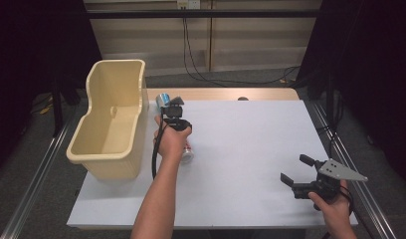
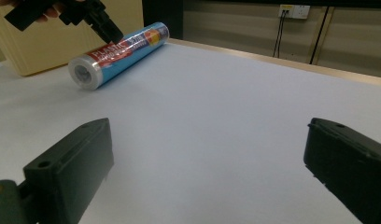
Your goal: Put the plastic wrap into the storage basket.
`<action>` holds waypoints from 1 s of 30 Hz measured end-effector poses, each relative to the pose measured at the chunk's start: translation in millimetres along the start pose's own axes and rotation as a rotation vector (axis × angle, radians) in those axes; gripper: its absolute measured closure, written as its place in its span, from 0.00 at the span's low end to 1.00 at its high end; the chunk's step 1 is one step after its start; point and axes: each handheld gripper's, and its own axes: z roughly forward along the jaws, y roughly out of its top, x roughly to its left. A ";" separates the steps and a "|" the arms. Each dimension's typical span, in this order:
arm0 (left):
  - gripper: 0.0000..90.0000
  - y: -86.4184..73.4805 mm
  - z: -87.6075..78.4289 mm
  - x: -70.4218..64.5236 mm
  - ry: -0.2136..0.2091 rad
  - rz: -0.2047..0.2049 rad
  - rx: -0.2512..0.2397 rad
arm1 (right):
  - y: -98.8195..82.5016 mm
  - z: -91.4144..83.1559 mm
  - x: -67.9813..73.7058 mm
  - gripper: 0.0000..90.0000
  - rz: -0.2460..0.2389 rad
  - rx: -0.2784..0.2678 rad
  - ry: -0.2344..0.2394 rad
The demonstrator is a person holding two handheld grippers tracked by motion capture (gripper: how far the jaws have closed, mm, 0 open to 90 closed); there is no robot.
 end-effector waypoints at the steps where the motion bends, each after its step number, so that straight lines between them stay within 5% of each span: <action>1: 0.55 0.7 1.9 -1.2 0.006 0.019 -0.011 | -0.1 0.0 -0.3 0.01 0.000 0.001 -0.003; 4: 0.48 2.4 8.0 -8.9 0.043 0.050 -0.043 | -1.0 0.2 -2.3 0.01 0.005 0.001 -0.008; 9: 0.40 4.0 10.4 -6.5 0.059 0.022 -0.064 | -2.3 -0.6 -3.4 0.01 0.006 0.004 -0.008; 13: 0.26 5.7 16.6 1.6 0.099 -0.002 -0.040 | -1.5 -1.4 -3.2 0.01 0.010 -0.003 -0.005; 19: 0.21 7.7 42.6 8.4 0.137 -0.040 0.034 | -1.7 -0.8 -3.2 0.01 0.007 0.000 -0.005; 24: 0.21 7.0 55.4 13.6 0.114 -0.037 0.084 | -2.2 -0.6 -4.1 0.01 0.008 0.000 -0.004; 30: 0.26 4.9 58.8 14.1 0.091 -0.084 0.120 | -2.2 -1.5 -4.0 0.01 0.009 0.002 -0.007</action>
